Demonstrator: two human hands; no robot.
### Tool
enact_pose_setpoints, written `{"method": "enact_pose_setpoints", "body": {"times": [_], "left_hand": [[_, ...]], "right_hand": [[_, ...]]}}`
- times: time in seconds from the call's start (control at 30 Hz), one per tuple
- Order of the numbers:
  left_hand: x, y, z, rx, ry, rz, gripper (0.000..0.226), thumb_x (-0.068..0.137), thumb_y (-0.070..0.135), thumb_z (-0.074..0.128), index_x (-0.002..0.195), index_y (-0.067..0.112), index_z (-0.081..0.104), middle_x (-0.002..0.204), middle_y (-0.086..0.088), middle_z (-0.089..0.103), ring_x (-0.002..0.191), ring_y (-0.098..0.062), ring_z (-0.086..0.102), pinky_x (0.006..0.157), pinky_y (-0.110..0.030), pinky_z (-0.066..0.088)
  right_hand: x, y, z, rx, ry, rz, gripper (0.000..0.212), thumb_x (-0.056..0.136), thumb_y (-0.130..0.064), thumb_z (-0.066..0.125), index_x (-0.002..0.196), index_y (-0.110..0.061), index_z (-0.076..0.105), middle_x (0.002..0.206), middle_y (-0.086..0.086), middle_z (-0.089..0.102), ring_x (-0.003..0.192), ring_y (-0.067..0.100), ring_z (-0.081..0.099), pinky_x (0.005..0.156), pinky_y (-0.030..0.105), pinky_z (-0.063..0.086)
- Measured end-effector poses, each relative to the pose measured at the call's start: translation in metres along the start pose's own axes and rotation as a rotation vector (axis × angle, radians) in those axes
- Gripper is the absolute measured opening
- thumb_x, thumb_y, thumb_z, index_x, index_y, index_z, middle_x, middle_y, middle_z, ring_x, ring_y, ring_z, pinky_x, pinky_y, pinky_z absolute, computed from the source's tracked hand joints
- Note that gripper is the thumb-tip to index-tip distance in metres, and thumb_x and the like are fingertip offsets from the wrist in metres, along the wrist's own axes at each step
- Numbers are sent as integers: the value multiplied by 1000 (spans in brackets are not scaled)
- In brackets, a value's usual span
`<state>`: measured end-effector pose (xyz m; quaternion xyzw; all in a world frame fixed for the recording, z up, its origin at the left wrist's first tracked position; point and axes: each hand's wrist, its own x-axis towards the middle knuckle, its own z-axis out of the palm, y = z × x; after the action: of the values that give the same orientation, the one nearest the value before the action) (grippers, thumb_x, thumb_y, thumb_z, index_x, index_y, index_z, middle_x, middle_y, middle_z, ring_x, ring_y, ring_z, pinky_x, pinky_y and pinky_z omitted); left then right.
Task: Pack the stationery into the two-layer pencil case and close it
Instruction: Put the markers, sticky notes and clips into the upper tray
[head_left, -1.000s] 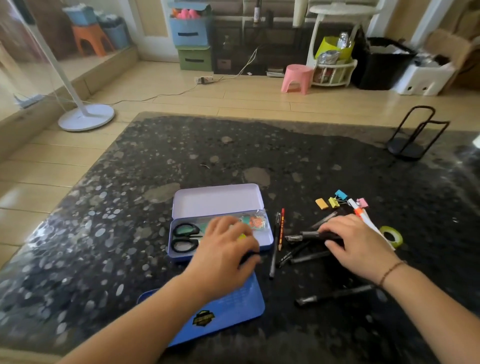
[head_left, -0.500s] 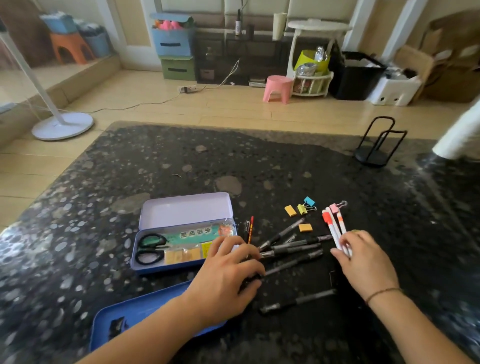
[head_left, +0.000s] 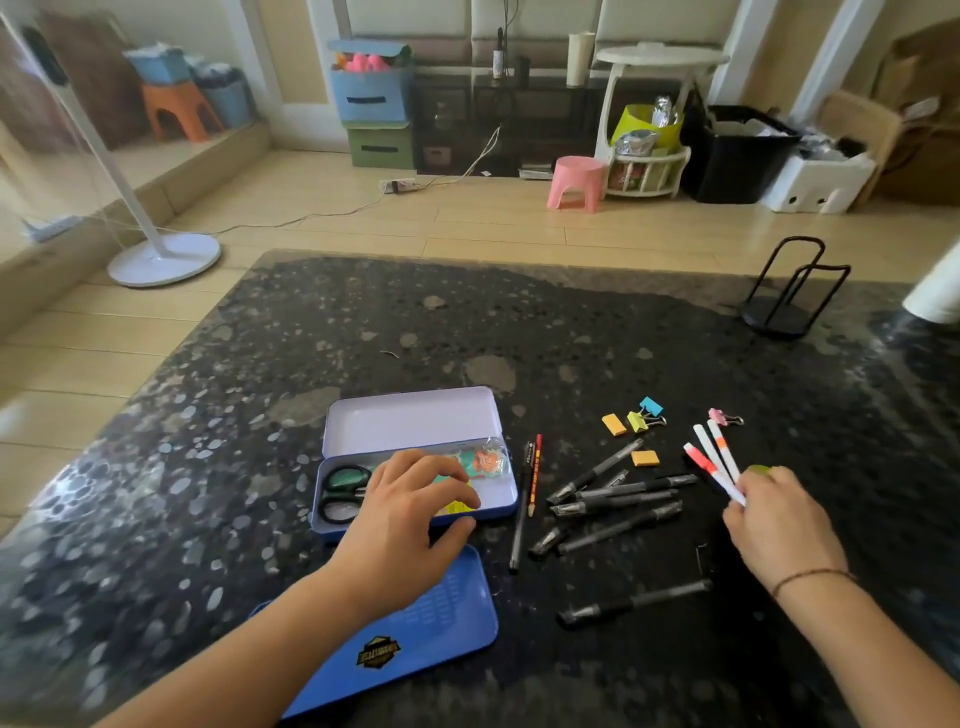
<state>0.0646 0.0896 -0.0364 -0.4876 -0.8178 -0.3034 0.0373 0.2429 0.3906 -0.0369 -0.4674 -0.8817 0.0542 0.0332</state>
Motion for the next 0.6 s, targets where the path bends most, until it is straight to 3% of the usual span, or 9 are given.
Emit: {"method": "enact_pose_setpoints", "body": {"times": [0.1, 0.23, 0.37, 0.5, 0.6], "left_hand": [[-8, -1, -8, -96, 22, -40, 11, 84, 22, 70, 94, 26, 69, 106, 14, 59, 107, -11, 49, 93, -34, 42], [-26, 2, -15, -150, -15, 8, 7, 86, 24, 66, 92, 25, 68, 103, 14, 59, 105, -7, 49, 91, -26, 42], [-29, 4, -15, -128, -91, 112, 8, 88, 23, 64, 94, 22, 69, 104, 9, 60, 103, -10, 49, 90, -31, 42], [-26, 1, -17, -123, -106, 92, 10, 88, 21, 64, 97, 22, 68, 105, 8, 60, 104, -11, 49, 89, -33, 44], [-26, 0, -22, -224, -66, -10, 8, 89, 23, 63, 96, 22, 68, 104, 12, 61, 104, -8, 53, 89, -28, 45]], "right_hand": [[-3, 10, -3, -59, -31, -42, 7, 88, -10, 51, 84, -15, 54, 78, 4, 55, 58, 16, 49, 54, 31, 41], [-9, 20, -7, -294, -119, -111, 20, 91, -26, 50, 110, -25, 54, 75, -9, 56, 59, 6, 54, 52, 21, 46], [-4, 20, -4, -198, -88, -86, 22, 86, -28, 61, 108, -25, 62, 73, -5, 58, 58, 9, 50, 49, 23, 39], [-1, 31, 1, 121, 29, 39, 16, 84, -11, 64, 96, -15, 73, 67, 3, 66, 53, 18, 55, 47, 33, 44], [-14, 28, -7, 319, 116, -3, 16, 84, -15, 66, 97, -18, 74, 70, 1, 72, 64, 20, 61, 54, 32, 47]]}}
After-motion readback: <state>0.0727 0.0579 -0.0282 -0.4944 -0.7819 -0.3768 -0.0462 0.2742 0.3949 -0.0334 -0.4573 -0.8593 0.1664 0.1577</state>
